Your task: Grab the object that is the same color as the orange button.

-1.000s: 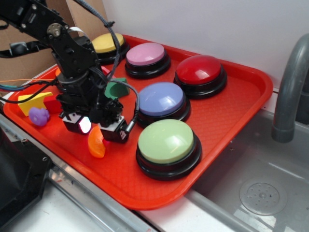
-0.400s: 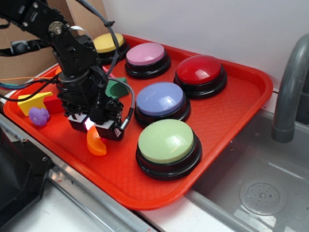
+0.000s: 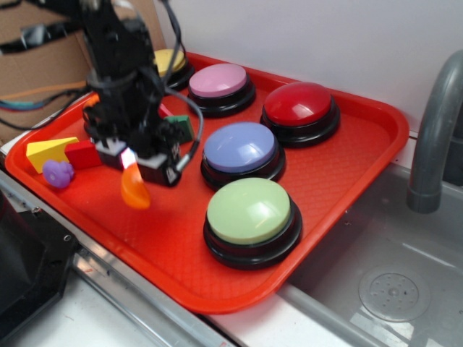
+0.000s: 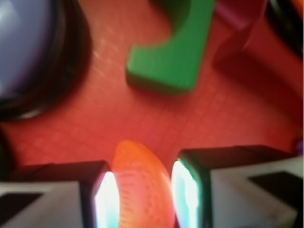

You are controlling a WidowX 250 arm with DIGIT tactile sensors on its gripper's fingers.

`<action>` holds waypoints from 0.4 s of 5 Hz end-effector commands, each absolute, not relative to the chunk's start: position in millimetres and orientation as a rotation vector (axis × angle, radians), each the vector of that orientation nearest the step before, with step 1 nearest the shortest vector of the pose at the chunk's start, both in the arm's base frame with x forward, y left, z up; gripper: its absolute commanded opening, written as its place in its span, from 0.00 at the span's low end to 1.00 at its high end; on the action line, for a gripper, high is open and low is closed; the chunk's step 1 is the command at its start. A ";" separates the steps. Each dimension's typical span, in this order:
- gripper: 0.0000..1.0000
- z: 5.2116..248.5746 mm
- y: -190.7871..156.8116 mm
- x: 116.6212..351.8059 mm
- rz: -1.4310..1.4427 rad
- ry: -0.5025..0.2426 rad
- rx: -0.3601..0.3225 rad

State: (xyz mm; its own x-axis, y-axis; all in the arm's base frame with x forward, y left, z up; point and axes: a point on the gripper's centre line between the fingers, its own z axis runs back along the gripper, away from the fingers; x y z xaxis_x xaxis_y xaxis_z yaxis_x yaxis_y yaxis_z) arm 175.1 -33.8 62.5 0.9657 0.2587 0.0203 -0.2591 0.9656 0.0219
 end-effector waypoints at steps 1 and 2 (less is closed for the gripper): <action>0.00 137.8 -18.9 196.8 0.150 -0.022 0.019; 0.00 170.9 -6.6 203.1 0.076 -0.040 0.034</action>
State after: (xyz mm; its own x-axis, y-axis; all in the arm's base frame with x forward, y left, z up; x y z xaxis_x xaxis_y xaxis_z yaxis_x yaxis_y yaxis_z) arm 196.0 -9.3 154.6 0.9957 0.0912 -0.0177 -0.0906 0.9953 0.0335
